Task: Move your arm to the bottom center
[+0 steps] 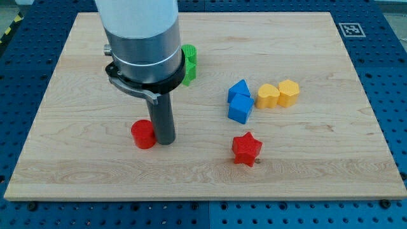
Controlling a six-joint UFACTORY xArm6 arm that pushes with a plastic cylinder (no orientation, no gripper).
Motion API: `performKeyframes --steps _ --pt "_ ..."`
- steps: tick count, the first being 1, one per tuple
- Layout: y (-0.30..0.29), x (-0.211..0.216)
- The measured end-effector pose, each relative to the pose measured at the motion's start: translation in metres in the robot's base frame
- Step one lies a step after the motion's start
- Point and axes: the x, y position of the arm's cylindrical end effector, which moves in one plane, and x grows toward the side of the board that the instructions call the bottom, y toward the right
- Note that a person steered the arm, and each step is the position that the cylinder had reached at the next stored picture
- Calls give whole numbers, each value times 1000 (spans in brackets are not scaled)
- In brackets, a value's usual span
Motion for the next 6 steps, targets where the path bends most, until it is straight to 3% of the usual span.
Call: performKeyframes --steps 2,6 --pt "16 71" --pt "37 85"
